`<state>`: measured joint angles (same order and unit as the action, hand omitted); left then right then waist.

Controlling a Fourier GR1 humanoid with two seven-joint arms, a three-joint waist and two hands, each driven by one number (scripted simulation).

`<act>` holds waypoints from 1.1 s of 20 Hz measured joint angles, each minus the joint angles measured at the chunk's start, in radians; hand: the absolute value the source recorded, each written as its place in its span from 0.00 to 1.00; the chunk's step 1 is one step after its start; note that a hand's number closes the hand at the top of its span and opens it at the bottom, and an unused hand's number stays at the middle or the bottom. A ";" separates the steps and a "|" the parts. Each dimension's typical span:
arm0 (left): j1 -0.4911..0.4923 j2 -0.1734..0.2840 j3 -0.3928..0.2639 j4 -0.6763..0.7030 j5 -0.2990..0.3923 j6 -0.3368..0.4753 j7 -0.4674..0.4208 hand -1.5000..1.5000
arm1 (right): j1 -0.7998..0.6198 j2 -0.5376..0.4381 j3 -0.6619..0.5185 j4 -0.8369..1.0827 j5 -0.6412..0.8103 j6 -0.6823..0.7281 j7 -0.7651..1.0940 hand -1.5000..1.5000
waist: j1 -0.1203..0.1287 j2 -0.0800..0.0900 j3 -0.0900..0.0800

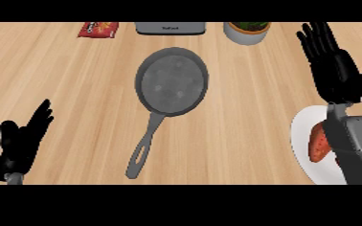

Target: Pick the sweet potato from the plate and place it in the pan

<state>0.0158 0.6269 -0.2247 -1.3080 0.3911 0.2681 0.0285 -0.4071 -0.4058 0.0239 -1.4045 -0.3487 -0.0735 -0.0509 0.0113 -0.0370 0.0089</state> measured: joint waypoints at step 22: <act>-0.170 -0.139 0.034 -0.238 0.071 0.060 0.058 0.50 | 0.591 -0.239 -0.490 0.469 0.032 0.405 -0.845 0.00 | -0.021 0.038 -0.003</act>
<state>-0.1542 0.4884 -0.1904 -1.5464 0.4620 0.3278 0.0862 0.1841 -0.6449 -0.4665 -0.9359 -0.3163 0.3318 -0.8956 -0.0098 0.0010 0.0057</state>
